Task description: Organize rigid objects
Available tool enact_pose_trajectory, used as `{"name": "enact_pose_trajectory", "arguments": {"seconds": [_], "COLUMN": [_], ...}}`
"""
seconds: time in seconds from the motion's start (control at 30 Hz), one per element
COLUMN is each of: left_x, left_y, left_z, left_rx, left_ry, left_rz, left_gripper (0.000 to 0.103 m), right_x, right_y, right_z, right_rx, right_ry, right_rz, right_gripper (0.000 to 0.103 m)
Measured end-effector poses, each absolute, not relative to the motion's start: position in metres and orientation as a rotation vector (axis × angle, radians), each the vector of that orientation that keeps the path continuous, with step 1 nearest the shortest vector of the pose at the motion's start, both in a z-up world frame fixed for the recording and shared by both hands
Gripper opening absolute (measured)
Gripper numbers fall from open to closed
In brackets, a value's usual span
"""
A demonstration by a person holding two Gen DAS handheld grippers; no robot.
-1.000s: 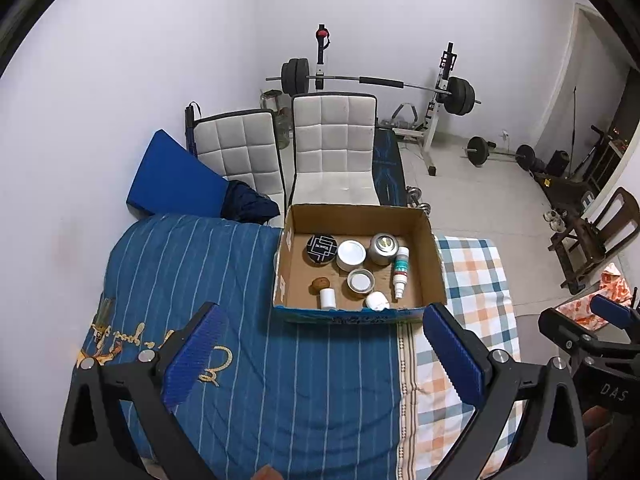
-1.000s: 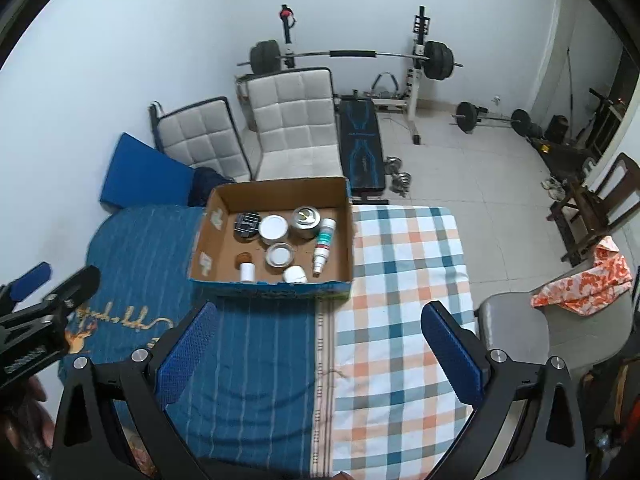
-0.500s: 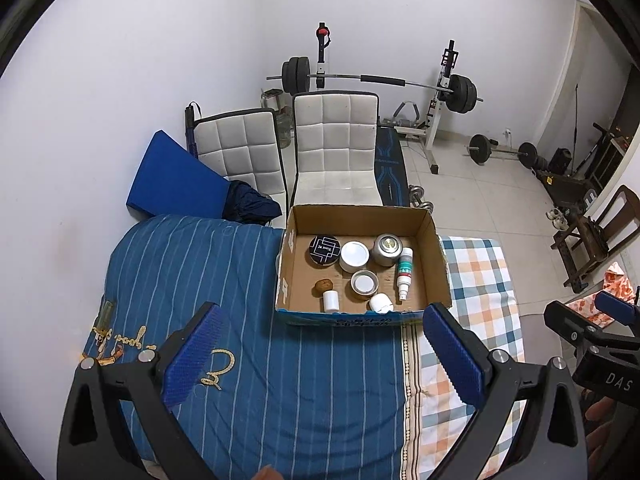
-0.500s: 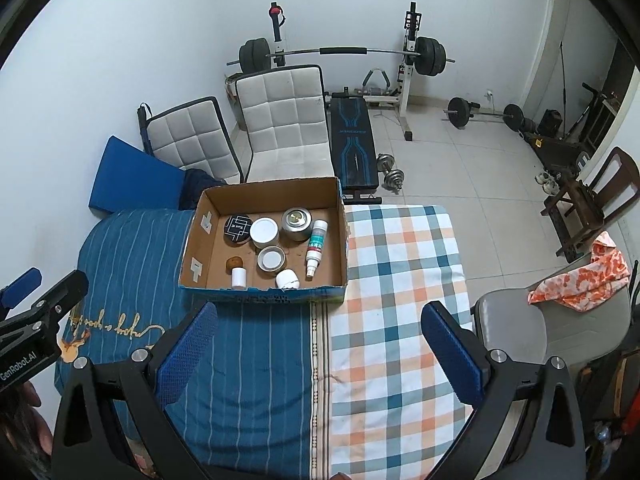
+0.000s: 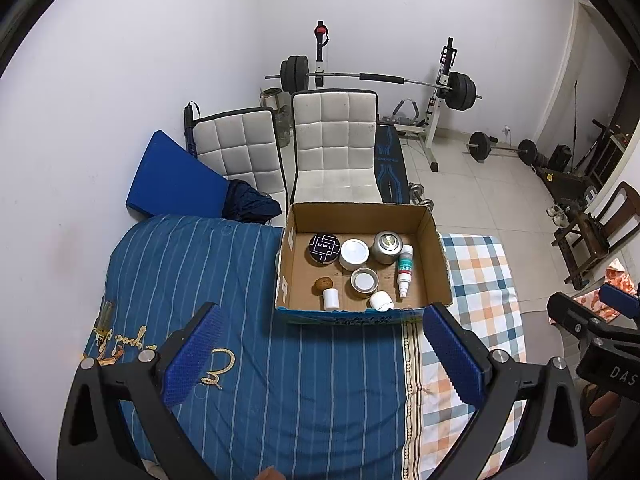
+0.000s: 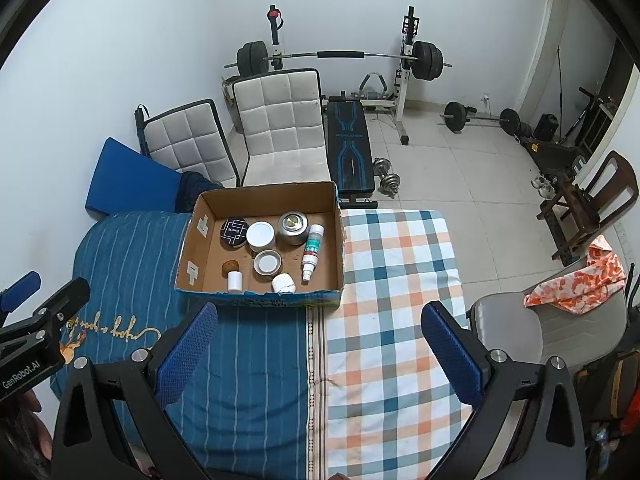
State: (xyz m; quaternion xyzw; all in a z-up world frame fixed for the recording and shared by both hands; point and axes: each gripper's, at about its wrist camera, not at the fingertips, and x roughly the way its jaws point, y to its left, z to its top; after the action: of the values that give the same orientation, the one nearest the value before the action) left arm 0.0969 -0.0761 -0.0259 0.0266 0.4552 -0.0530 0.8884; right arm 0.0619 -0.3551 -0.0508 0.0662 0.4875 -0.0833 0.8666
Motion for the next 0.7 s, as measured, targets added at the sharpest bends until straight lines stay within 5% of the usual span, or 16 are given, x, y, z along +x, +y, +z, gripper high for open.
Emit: {"name": "enact_pose_trajectory", "arguments": {"seconds": [0.7], "left_x": [0.095], "left_y": [-0.072], "left_z": [-0.031], "left_rx": [0.078], "left_ry": [0.932], "left_rz": [-0.1], "left_gripper": [0.103], "right_x": [0.052], "right_y": [-0.351], "right_z": [-0.049], "right_rx": [0.128], "right_ry": [1.003], "right_rz": [-0.216], "right_gripper": [0.103]}}
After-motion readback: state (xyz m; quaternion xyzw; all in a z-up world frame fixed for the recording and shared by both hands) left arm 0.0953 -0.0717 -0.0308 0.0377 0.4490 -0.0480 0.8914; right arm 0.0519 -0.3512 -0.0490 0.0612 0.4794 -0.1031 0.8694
